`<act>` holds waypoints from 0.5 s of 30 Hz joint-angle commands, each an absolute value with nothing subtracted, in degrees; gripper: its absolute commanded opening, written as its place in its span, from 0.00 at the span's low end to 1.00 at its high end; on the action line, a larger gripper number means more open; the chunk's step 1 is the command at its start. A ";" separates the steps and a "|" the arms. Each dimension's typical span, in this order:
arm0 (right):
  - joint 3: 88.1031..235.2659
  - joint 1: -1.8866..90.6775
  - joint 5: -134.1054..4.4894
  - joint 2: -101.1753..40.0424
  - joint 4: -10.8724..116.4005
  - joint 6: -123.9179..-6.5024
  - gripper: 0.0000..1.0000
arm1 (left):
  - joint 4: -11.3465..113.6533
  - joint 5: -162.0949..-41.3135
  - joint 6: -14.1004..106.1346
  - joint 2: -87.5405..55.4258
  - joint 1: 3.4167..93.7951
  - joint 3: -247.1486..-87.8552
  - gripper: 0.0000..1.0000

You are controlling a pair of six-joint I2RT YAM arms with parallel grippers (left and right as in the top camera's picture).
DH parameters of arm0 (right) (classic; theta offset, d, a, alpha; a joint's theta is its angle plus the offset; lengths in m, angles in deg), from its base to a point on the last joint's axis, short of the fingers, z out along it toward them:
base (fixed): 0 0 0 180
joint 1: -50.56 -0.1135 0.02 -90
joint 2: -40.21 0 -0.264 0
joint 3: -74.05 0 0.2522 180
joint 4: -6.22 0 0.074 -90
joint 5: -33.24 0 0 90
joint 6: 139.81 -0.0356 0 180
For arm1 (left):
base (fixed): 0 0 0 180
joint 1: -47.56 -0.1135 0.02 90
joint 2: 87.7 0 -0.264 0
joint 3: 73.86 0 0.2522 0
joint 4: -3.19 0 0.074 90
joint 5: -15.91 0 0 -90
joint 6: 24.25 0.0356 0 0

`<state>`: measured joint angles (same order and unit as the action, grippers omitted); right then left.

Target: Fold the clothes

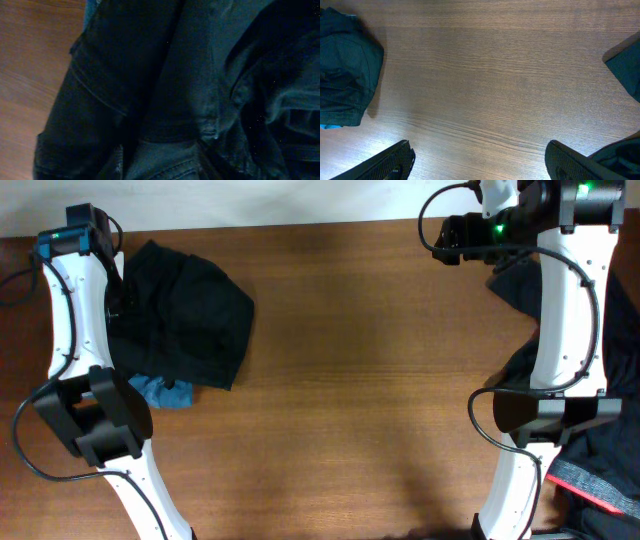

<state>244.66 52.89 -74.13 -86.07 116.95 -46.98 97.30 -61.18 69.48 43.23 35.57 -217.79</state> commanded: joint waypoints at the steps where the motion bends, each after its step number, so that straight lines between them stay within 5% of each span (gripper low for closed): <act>1: 244.88 53.21 -73.65 -86.51 117.30 -46.81 0.89 | 96.93 -62.84 70.42 41.94 35.28 -216.20 0.18; 4: 244.88 53.21 -73.65 -86.51 117.32 -46.81 0.89 | 96.06 -64.31 72.15 41.94 35.28 -214.25 0.01; 15: 244.88 53.21 -73.63 -86.51 117.30 -46.81 0.89 | 93.89 -57.60 73.09 39.60 32.27 -223.54 0.00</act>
<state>244.66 52.89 -74.13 -86.07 116.95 -46.98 94.66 -59.85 72.41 43.21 34.91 -216.24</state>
